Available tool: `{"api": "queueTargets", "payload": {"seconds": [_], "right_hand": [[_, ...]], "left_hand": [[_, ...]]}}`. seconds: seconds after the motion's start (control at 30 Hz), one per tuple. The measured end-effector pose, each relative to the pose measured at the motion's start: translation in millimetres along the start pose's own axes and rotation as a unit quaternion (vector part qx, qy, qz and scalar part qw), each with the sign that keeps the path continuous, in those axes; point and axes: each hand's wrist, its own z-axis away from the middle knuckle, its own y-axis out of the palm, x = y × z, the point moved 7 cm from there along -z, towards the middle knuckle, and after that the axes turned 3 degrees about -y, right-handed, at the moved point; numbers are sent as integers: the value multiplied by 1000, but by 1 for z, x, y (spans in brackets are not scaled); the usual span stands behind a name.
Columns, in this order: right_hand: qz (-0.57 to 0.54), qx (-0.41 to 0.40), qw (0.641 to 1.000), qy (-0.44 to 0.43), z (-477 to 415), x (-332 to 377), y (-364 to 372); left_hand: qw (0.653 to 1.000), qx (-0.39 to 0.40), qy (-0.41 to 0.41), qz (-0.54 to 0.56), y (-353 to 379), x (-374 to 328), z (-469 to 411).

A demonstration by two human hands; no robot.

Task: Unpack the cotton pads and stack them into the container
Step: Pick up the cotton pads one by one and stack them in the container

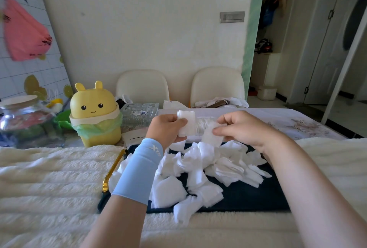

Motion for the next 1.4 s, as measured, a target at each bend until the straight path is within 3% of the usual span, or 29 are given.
{"api": "queueTargets", "payload": {"seconds": [0.23,0.53,0.8,0.97,1.03,1.1,1.17,1.23,1.3,1.4], "right_hand": [[-175,-11,983,-58,3,21,4],[-6,-94,991,-92,3,34,6],[1,-140,986,-90,1,32,6],[-116,-102,988,-10,-1,13,6],[-80,-132,988,9,-1,5,0],[41,-157,987,9,-4,0,-4],[224,-120,966,43,-5,-6,3],[338,-55,936,82,-4,-13,16],[320,-8,944,77,-7,-17,28],[191,-10,981,37,-7,-9,27]], "left_hand": [[990,87,-48,96,23,3,10],[974,171,-61,133,36,-2,20],[969,214,-39,118,41,-8,24],[975,207,-9,80,33,-6,21],[981,182,-20,65,28,-3,17],[987,145,-31,68,21,1,12],[991,113,-35,69,15,4,8],[990,101,-45,91,13,5,6],[984,99,-63,132,14,6,5],[981,82,-79,159,12,9,2]]}}
